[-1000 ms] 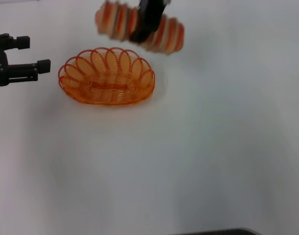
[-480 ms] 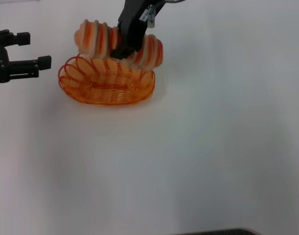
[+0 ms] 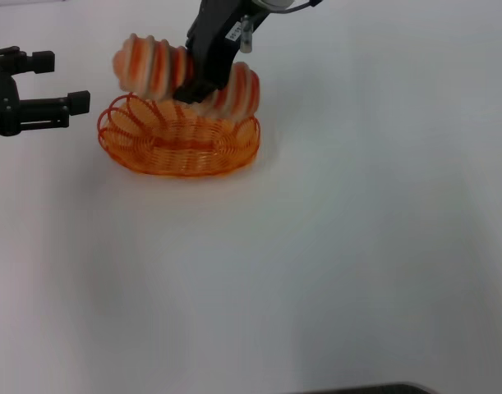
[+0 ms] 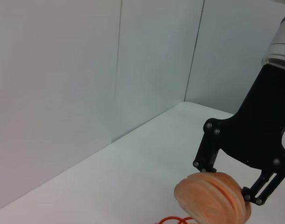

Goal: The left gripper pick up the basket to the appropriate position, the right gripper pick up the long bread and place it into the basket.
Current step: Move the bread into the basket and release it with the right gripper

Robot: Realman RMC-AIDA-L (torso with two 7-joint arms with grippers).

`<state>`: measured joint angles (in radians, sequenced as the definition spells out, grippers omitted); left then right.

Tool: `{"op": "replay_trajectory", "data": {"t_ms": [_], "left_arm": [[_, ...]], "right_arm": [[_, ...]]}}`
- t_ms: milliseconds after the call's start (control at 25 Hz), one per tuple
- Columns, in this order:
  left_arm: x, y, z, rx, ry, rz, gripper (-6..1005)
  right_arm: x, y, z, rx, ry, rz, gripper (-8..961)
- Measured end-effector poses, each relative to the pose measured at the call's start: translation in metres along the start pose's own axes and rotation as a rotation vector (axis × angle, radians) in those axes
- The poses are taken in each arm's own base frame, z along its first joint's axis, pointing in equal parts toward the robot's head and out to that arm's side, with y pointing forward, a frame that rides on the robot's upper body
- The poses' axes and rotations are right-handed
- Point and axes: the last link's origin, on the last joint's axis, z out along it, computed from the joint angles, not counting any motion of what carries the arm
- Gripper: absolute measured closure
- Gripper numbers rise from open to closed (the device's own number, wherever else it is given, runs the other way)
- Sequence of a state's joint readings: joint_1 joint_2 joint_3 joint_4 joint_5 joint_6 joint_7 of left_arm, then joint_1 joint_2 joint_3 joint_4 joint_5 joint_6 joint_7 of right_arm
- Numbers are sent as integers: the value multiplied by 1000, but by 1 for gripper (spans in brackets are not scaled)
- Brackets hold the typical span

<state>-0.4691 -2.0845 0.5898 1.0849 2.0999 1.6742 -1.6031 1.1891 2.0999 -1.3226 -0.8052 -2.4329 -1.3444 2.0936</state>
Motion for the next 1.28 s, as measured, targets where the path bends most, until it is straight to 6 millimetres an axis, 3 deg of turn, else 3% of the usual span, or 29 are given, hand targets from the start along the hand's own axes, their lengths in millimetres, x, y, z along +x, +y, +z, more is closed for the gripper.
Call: {"op": "replay_trajectory", "data": {"t_ms": [400,600,840,1280], "left_arm": [[0,-2,1,13,2,-2,144],[-1,-2,2,17,3,-3,144],[-1,-2,2,16,3,1,143],[-3,-1,1,19,0,-3,143]], "right_arm": [[3,-2,1,7,-39,24,343],[7,-4,2,20,-60,41,278],[7,-3,3,14,-83,41,284],[9,1,7,-16,-74,55,126]]}}
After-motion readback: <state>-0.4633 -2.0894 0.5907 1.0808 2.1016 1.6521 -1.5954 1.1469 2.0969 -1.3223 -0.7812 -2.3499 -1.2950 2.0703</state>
